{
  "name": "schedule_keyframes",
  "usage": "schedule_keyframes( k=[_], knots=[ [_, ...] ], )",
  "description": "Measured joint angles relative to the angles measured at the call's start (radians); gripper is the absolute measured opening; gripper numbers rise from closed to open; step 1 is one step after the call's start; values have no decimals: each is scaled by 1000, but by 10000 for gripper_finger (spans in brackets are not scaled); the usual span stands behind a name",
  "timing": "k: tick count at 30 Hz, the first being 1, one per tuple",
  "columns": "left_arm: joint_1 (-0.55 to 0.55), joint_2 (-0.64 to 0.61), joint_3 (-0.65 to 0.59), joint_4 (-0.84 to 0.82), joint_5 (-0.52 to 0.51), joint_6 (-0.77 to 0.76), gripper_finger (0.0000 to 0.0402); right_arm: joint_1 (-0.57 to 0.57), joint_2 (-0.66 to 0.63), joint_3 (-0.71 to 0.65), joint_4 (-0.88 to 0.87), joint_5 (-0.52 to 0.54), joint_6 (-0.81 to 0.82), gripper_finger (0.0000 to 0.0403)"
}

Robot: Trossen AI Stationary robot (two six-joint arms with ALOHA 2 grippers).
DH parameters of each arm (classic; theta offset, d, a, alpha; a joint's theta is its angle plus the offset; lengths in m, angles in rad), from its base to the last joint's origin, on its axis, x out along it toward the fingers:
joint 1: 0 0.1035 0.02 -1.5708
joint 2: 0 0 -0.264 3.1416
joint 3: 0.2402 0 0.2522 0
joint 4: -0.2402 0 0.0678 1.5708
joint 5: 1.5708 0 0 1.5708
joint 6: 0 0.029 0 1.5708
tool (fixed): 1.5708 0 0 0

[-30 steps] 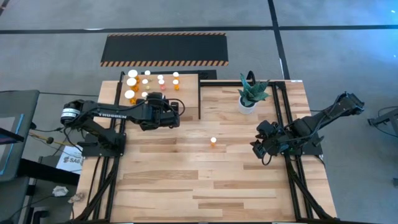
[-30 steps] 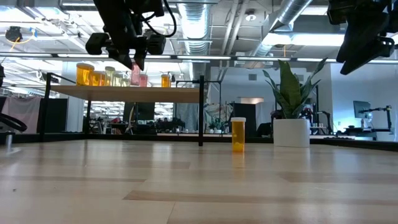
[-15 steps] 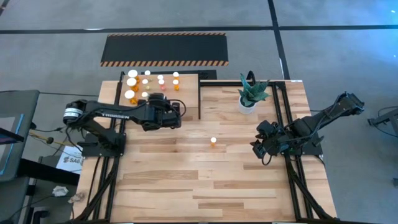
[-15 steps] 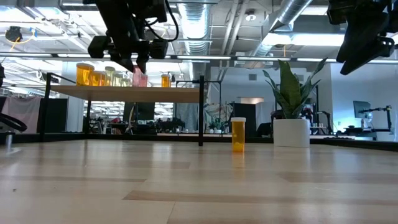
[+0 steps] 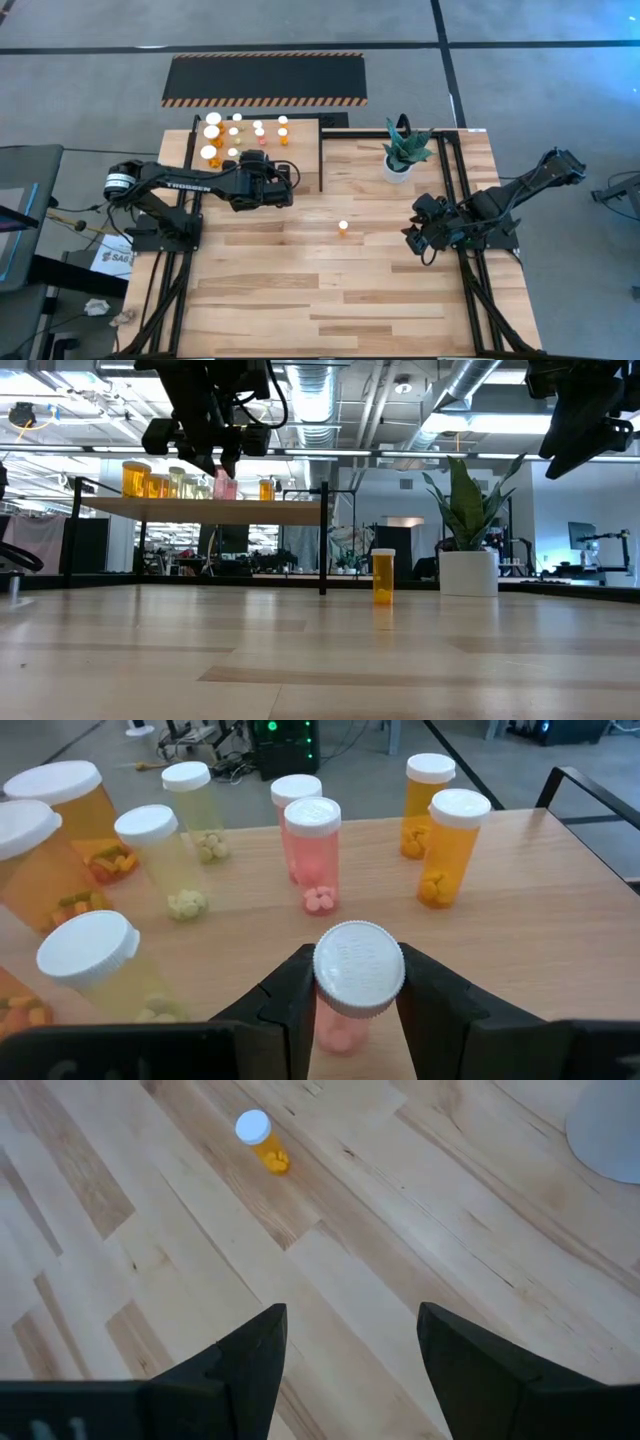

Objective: Pick and place medicine bottles onto shelf by color
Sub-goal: Put the pink pill bottle on the shelf aligned with the other pink pill bottles, then put the small orange pill bottle on the shelf aligned with the other small orange pill bottles

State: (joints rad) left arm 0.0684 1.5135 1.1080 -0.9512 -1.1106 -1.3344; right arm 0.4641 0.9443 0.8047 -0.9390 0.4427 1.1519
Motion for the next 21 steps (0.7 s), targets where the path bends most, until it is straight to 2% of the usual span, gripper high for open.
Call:
schedule_keyframes(
  k=[8, 21],
  knots=[
    [13, 2, -1, -3, 9, 1, 133, 0, 0, 0, 0, 0, 0, 249],
    [14, 2, -1, -1, -60, -5, 180, 0, 0, 0, 0, 0, 0, 249]
  ],
)
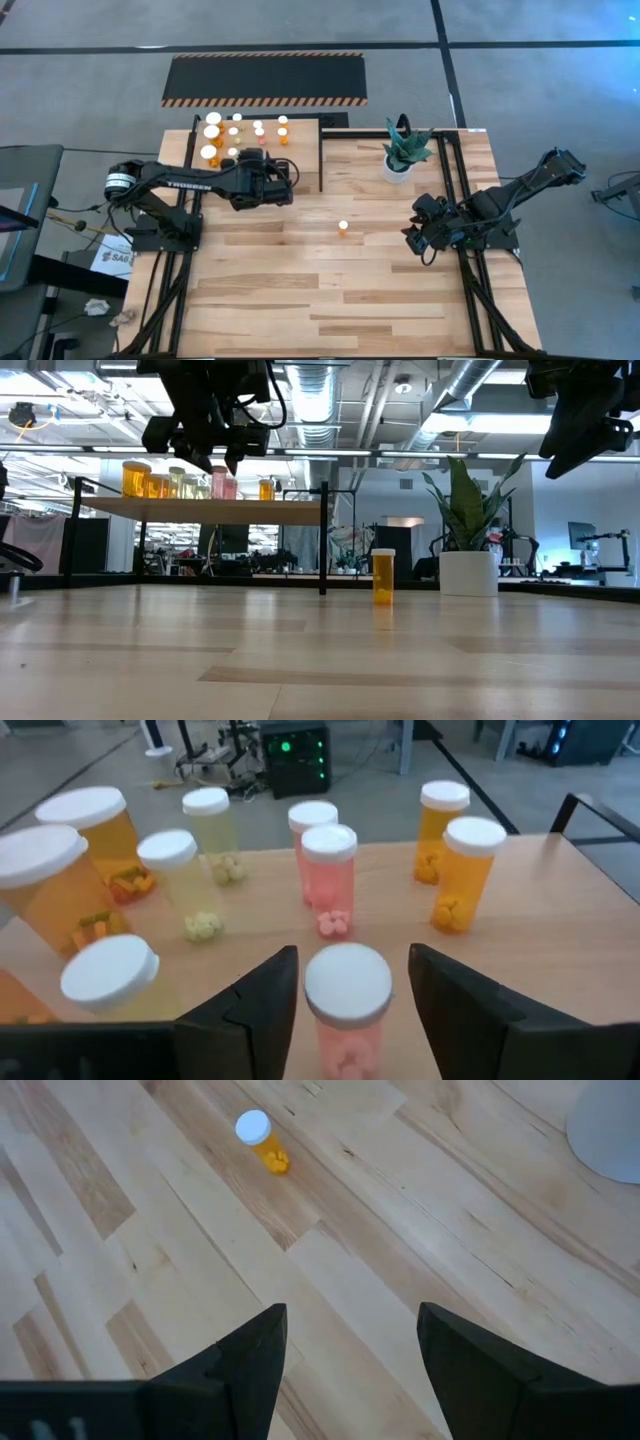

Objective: Pick and place medicine bottles onto shelf by color
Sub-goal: Put the small orange pill bottle on the shelf aligned with the other small orange pill bottles

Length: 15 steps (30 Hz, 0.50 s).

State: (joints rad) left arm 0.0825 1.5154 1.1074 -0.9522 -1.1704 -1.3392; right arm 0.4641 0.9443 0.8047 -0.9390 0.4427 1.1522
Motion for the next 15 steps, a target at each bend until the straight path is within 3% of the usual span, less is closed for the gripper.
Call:
schedule_keyframes(
  k=[15],
  knots=[
    [0, -93, 48, 1, -74, 121, 191, 0, 0, 0, 2, 0, 0, 249]
  ],
)
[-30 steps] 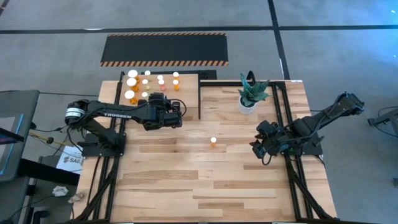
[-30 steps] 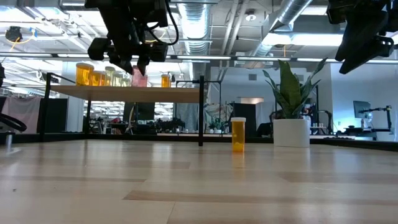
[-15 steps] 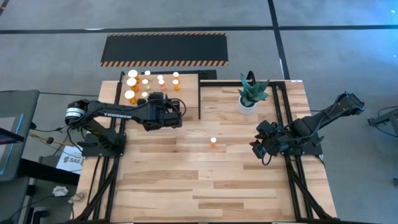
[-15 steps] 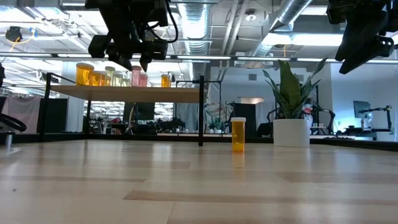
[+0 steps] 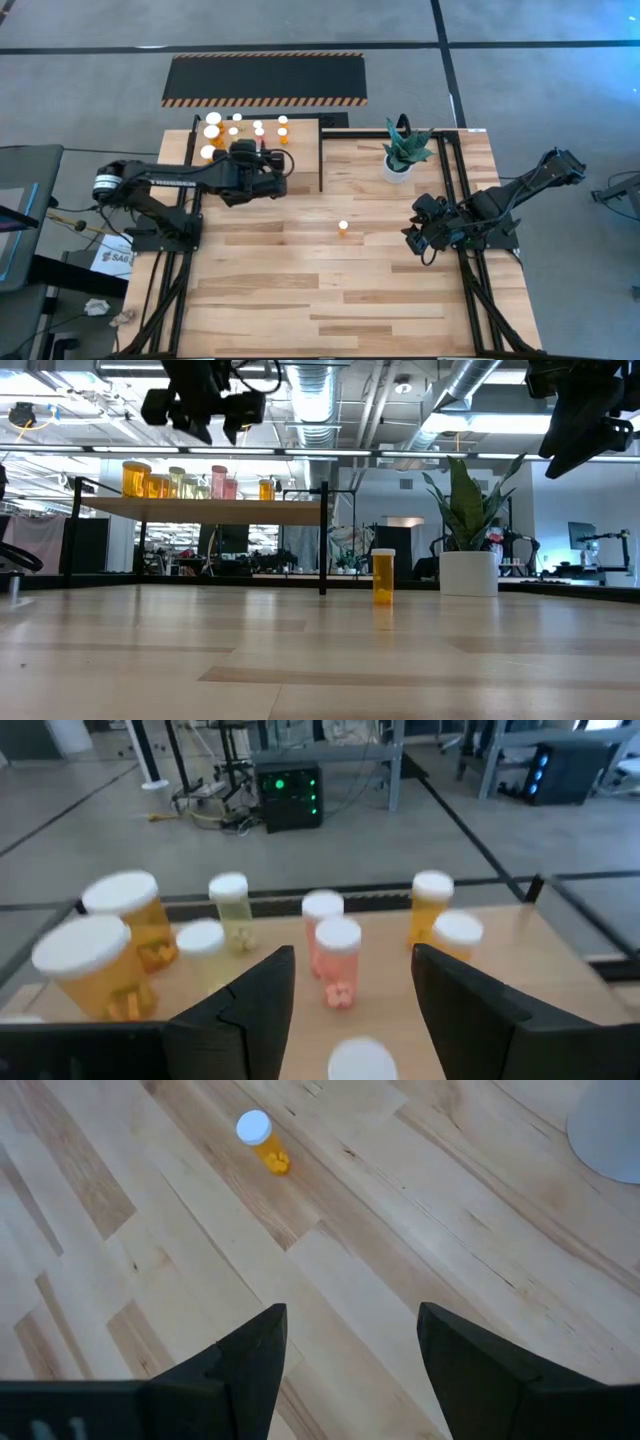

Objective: Pick and place medicine bottles onto shelf by color
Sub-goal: Put the small orange pill bottle on the shelf aligned with the other small orange pill bottles

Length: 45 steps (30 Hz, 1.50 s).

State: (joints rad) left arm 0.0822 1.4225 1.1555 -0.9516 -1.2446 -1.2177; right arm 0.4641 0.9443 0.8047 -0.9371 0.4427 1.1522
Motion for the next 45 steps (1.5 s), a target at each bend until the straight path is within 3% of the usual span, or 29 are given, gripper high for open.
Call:
schedule_keyframes(
  k=[6, 12, 15, 19, 26, 29, 32, 37, 45],
  knots=[
    [-29, -56, 56, 79, -36, 189, 191, 0, 0, 0, 1, 0, 0, 249],
    [-128, -65, 125, 400, -59, 672, 190, 0, 0, 0, 1, 0, 0, 249],
    [-165, -65, 104, 612, 84, 895, 191, 0, 0, 0, 1, 0, 0, 249],
    [-171, -63, 13, 857, 347, 1048, 190, 0, 0, 0, 1, 0, 0, 249],
    [-175, -48, -261, 1298, 722, 1044, 190, 0, 0, 0, 1, 0, 0, 249],
    [-204, 13, -356, 1503, 802, 1013, 190, 0, 0, 0, 3, 0, 0, 249],
    [-248, 136, -371, 1666, 779, 981, 191, 0, 0, 0, 6, 0, 0, 249],
    [-301, 359, -304, 1782, 667, 1018, 201, 0, 0, 0, 6, 0, 0, 249],
    [-338, 570, -178, 1800, 575, 1065, 270, 0, 0, 0, 6, 0, 0, 249]
  ],
)
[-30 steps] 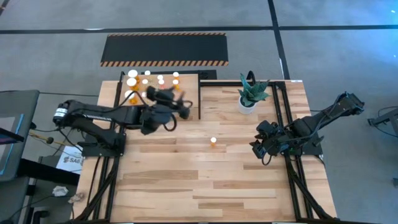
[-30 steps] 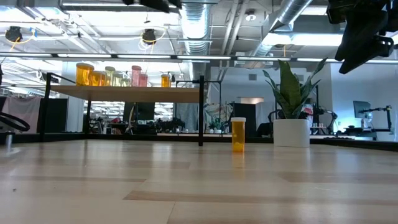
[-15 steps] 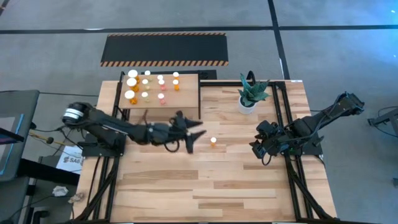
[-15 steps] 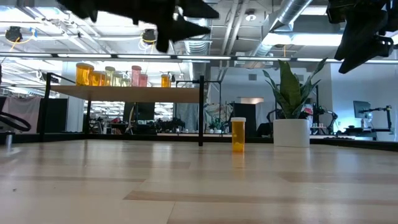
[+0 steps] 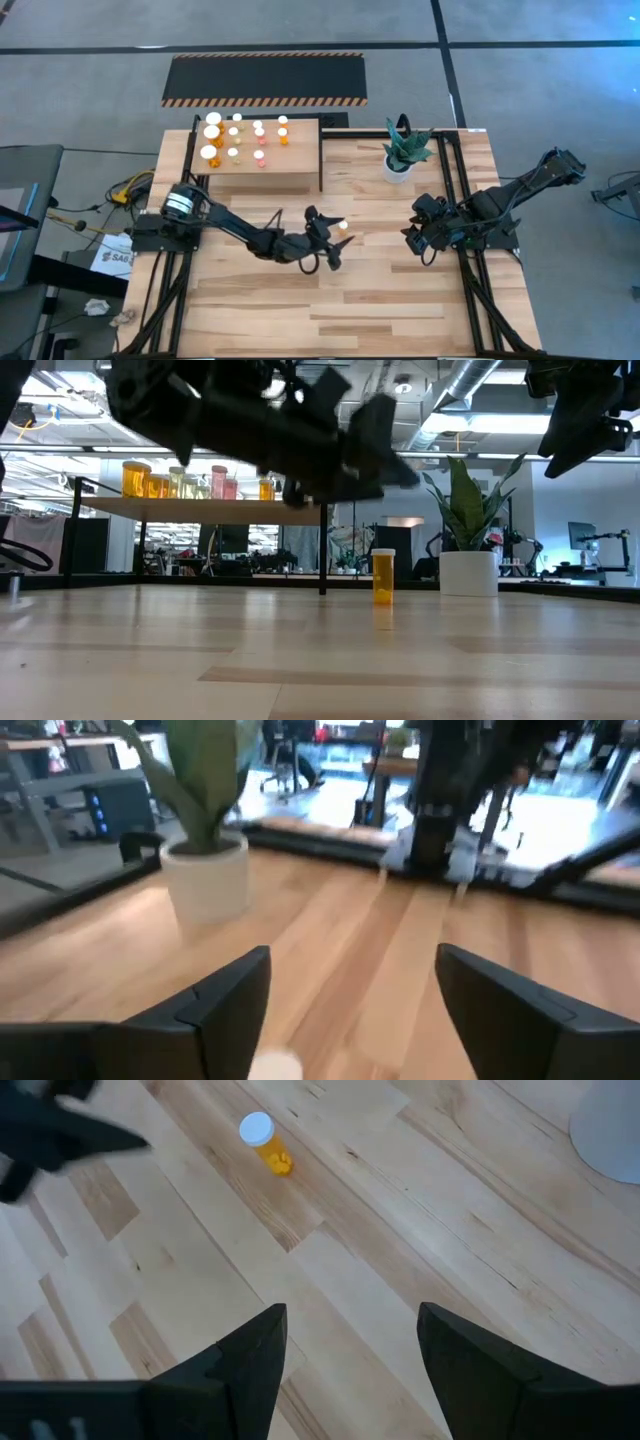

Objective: Pick and place medicine bottles onto shelf by color
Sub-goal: Put the small orange pill bottle on the shelf aligned with the other small orange pill bottles

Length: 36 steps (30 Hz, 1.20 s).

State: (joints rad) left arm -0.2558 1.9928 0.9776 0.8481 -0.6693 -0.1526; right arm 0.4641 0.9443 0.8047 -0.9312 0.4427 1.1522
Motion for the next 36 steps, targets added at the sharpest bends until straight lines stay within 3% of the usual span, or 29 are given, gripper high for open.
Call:
schedule_keyframes(
  k=[7, 13, 21, 36],
  knots=[
    [1, 101, 10, 15, -49, -108, 283, 0, 0, 0, 0, 0, 0, 249],
    [6, 121, 10, 16, -123, -99, 284, 0, 0, 0, -1, 0, 0, 249],
    [42, 121, 9, -116, -46, -227, 284, 0, 0, 0, -1, 0, 0, 249],
    [73, 204, 22, -12, 1, -252, 283, 0, 0, 0, 1, 0, 0, 249]
  ],
)
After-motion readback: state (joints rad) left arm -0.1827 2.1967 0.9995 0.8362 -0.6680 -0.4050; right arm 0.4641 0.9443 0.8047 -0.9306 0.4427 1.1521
